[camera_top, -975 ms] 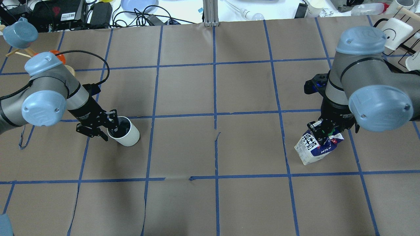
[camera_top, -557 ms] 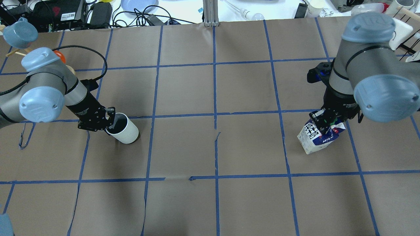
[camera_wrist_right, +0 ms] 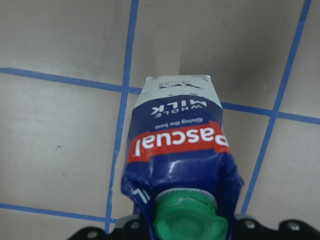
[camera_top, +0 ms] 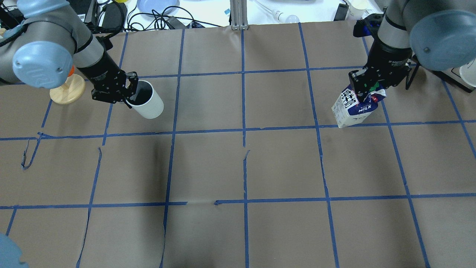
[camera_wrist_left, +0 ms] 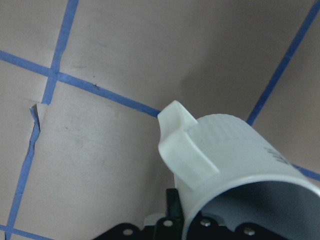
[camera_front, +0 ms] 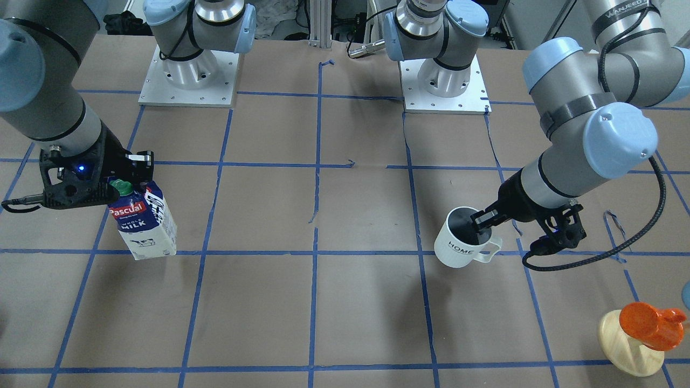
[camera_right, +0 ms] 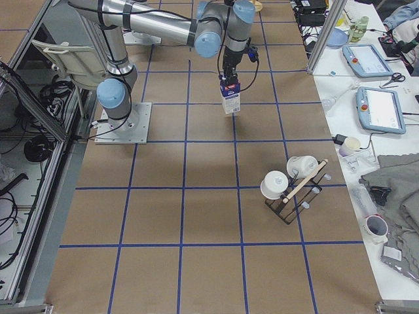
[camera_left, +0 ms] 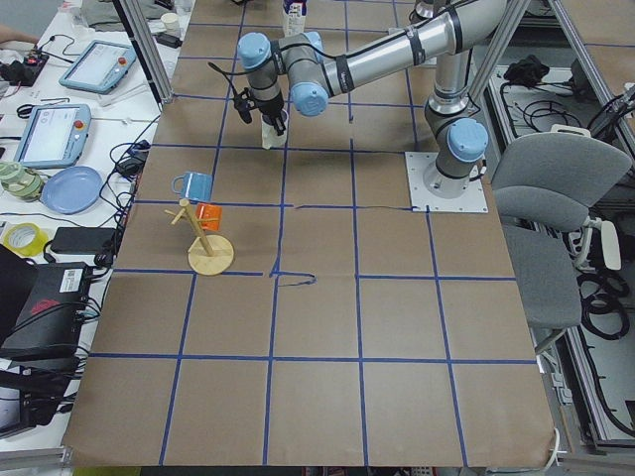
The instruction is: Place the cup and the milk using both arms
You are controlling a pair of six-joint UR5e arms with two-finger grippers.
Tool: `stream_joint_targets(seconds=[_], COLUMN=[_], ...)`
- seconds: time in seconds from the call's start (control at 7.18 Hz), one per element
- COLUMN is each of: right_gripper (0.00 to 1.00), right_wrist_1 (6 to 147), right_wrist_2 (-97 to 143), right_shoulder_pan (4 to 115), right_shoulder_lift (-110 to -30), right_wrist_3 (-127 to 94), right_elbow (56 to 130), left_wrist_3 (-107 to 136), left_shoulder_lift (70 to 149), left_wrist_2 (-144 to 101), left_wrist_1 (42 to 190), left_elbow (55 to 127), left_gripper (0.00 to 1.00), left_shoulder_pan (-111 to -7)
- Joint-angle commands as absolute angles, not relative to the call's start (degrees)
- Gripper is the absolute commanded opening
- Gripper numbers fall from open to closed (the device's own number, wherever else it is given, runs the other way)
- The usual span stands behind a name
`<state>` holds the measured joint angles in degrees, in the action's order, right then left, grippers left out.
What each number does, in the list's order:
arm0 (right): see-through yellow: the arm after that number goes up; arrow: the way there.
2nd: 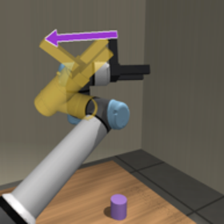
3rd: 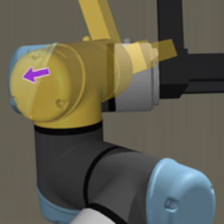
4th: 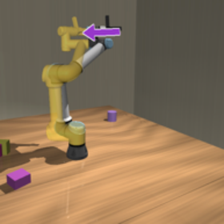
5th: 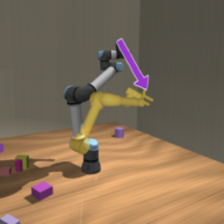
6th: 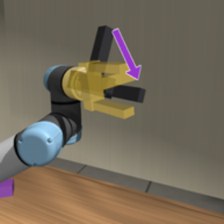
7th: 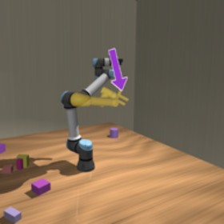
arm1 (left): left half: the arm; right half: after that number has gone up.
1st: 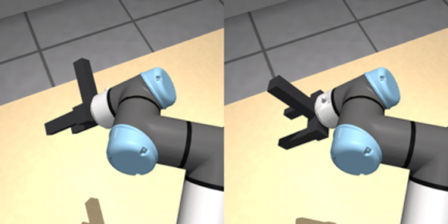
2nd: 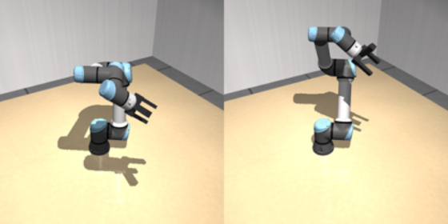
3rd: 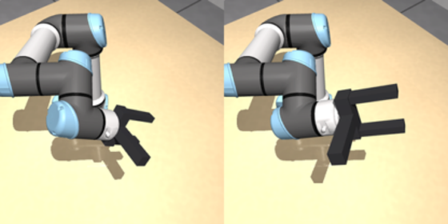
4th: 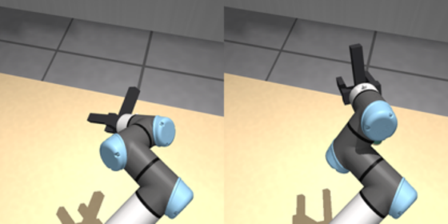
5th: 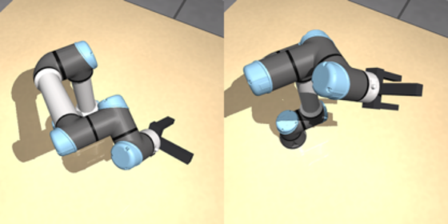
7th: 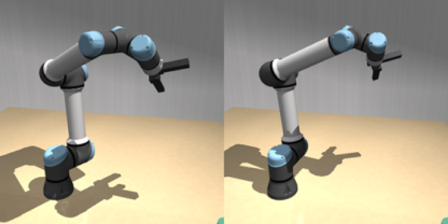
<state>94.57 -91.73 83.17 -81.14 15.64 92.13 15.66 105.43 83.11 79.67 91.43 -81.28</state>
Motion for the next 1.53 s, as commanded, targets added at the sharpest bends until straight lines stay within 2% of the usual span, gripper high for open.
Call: stream_joint_targets(seconds=[0.0,0.28,0.56,0.97,1.25,1.39], right_gripper=[0.0,0.01,0.02,0.04,0.03,0.03], right_wrist_1=[94.4,95.8,98.3,98.4,98.8,98.9], right_wrist_2=[-87.3,-87.1,-87.1,-87.4,-87.1,-87.0], right_shoulder_pan=[84.5,89.4,92.4,95.3,96.5,98.3], right_shoulder_lift=[-79.7,-78.2,-77.1,-69.5,-67.9,-67.7], right_wrist_3=[9.9,4.3,-1.4,-3.6,-3.8,-4.6], right_elbow=[90.7,90.6,90.2,80.6,80.2,80.4], left_wrist_3=[21.8,29.3,37.1,40.3,41.5,43.1], left_shoulder_lift=[108.8,112.9,117.8,122.9,124.0,124.2], left_wrist_2=[81.2,80.6,77.5,77.4,77.4,77.4], left_wrist_1=[79.8,79.6,71.3,69.3,69.3,69.2], left_elbow=[87.1,83.9,83.1,83.1,83.3,83.1], left_gripper=[0.0,0.0,0.0,0.0,0.02,0.26], left_shoulder_pan=[-86.0,-92.4,-97.8,-102.5,-103.1,-103.2])
